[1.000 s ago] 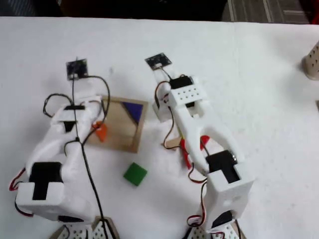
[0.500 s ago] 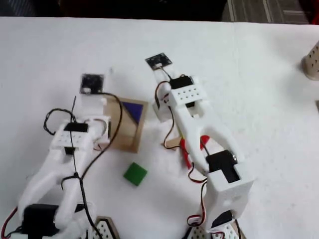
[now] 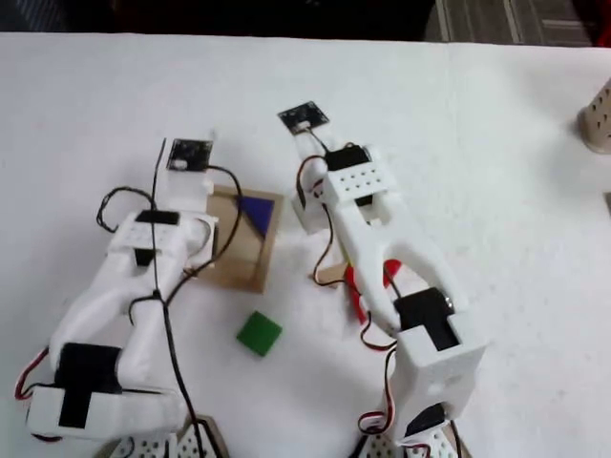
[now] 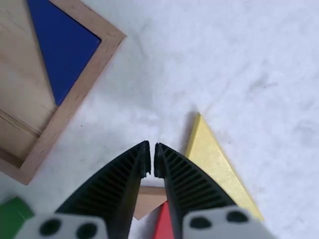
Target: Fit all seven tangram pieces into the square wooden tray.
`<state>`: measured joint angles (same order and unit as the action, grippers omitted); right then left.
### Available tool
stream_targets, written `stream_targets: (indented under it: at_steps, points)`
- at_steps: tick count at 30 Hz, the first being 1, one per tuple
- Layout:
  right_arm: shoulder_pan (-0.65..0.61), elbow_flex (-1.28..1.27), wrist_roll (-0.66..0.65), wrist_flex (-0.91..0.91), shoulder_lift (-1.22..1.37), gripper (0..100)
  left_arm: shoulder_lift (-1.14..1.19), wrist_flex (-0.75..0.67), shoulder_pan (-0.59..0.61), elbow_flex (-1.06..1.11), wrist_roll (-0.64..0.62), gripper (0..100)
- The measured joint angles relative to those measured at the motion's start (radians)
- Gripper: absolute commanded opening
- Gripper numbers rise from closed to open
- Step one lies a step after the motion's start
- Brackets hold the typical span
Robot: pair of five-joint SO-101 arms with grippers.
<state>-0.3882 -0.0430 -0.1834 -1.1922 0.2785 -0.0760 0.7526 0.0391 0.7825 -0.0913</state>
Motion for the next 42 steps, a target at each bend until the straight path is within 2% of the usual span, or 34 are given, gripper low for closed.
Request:
stream_targets:
  at_steps: [7,15,21,27,34,38,42]
  points:
    - [0.000,0.000,0.000,0.000,0.000,1.9,0.038,-0.141,-0.044,-0.003,0.000,2]
    - [0.000,0.000,0.000,0.000,0.000,1.9,0.057,-0.226,-0.127,-0.003,-0.003,2]
    - [0.000,0.000,0.000,0.000,0.000,1.9,0.069,-0.330,-0.135,0.000,-0.104,2]
    - [0.000,0.000,0.000,0.000,0.000,1.9,0.055,-0.338,-0.126,0.020,-0.114,2]
    - [0.000,0.000,0.000,0.000,0.000,1.9,-0.127,-0.336,-0.064,0.172,-0.114,2]
    - [0.000,0.000,0.000,0.000,0.000,1.9,-0.144,-0.238,-0.032,0.173,-0.118,2]
    - [0.000,0.000,0.000,0.000,0.000,1.9,-0.029,-0.196,-0.035,0.098,-0.118,2]
